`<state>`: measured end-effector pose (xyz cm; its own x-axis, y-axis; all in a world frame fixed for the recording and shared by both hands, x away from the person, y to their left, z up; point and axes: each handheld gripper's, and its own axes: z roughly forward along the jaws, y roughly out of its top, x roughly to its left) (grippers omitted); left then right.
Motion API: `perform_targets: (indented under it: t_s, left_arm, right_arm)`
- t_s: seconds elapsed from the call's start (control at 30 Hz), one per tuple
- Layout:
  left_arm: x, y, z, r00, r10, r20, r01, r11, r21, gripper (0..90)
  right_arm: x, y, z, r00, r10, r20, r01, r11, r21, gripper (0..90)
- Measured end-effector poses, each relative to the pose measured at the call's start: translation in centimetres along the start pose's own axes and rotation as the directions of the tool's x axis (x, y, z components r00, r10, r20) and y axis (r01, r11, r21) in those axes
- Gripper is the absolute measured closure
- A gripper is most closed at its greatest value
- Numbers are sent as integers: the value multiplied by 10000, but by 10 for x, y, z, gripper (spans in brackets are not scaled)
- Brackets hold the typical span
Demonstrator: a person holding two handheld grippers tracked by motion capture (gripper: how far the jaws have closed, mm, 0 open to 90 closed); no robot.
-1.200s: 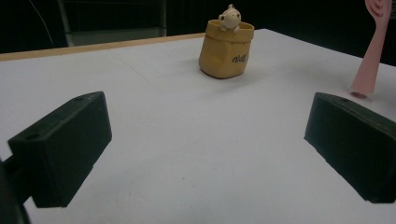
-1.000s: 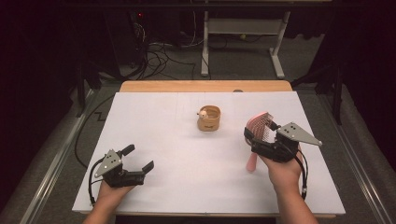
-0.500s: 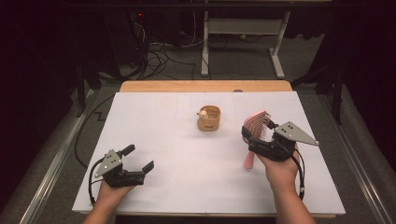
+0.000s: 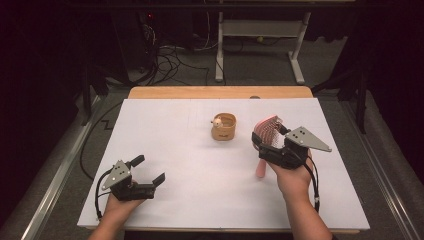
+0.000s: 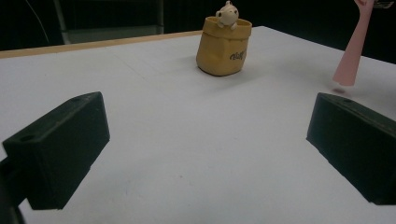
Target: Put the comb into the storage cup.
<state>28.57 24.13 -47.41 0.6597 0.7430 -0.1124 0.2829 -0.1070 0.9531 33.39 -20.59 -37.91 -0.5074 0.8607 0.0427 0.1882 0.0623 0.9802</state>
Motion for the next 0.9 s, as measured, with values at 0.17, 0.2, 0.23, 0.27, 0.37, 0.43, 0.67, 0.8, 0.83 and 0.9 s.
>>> perform_targets:
  t_s: [0.17,0.2,0.23,0.27,0.37,0.43,0.67,0.8,0.83,0.9]
  left_arm:
    - [1,0,-1,10000,-62,-24,62,10000,-25,0]
    - [1,0,-1,10000,-70,-21,70,10000,-36,0]
    - [1,0,-1,10000,-70,-21,70,10000,-36,0]
    - [1,0,-1,10000,-58,-26,58,10000,-43,0]
    - [1,0,-1,10000,-57,-25,57,10000,-38,0]
    - [1,0,-1,10000,-23,-30,23,10000,-36,0]
    - [0,0,0,10000,19,-33,-19,10000,-30,0]
    - [1,0,0,10000,13,-41,-13,10000,3,0]
    - [1,0,0,10000,15,-38,-15,10000,11,0]
    - [1,0,0,10000,30,-41,-30,10000,14,0]
  right_arm:
    - [3,2,4,10000,-65,-30,65,10000,-5,203]
    - [3,2,5,10000,-60,-32,60,10000,-1,203]
    - [4,2,6,10000,-47,-55,47,10000,8,203]
    - [4,2,7,10000,-64,-61,64,10000,21,203]
    - [4,2,9,9999,-45,-96,45,10000,39,203]
    - [5,3,12,9999,-31,-99,32,10000,28,203]
    - [7,5,17,9999,-34,-147,34,10000,-63,203]
    - [7,8,18,9999,-47,-140,45,9999,-133,203]
    - [7,8,18,9999,-47,-140,45,9999,-133,203]
    - [7,9,19,9999,-42,-131,40,9998,-174,203]
